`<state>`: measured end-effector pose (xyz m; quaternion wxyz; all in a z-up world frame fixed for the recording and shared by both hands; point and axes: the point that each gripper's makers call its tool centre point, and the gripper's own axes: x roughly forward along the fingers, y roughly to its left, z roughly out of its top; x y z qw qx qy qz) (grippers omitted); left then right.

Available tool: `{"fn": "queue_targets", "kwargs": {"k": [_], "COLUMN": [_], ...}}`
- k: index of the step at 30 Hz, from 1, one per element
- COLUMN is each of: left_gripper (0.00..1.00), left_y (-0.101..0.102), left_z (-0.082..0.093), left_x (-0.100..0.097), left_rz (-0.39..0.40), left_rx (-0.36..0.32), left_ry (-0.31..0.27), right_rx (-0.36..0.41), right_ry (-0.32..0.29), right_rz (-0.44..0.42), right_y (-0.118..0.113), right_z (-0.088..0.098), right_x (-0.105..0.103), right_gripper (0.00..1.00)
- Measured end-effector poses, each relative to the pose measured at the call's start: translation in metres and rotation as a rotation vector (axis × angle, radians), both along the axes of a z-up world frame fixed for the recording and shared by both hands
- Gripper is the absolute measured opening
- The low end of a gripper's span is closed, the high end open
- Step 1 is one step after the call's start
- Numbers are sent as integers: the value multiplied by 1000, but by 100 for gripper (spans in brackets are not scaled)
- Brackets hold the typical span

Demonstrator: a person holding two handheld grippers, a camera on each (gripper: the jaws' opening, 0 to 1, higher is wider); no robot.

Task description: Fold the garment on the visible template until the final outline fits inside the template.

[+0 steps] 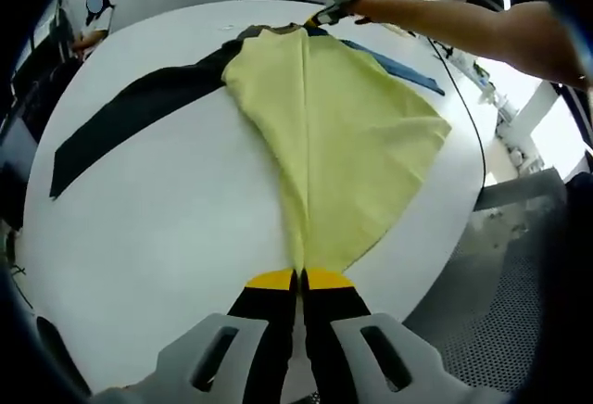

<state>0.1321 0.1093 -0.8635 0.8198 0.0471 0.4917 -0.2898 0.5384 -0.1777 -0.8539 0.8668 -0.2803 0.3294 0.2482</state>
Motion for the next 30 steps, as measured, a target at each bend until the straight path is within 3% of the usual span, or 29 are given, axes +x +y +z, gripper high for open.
{"fn": "queue_targets", "kwargs": {"k": [4, 11, 14, 19, 30], "left_gripper": [0, 0, 1, 2, 15], "left_y": [-2, -5, -7, -6, -14], "left_z": [0, -1, -1, -1, 2], "left_x": [1, 4, 4, 5, 2], "left_rz": [-1, -4, -8, 14, 6], "left_rx": [-6, -9, -8, -24, -46], "left_ry": [-14, -27, -40, -40, -41], "right_rx": [-14, 34, 55, 71, 75], "right_ry": [18, -1, -6, -36, -83], "right_rz": [-6, -67, -109, -113, -111], "right_y": [-2, -7, -12, -20, -16], "right_z": [-9, -9, -4, 7, 35], "right_x": [0, 10, 12, 16, -8], "right_gripper": [0, 0, 10, 9, 8]}}
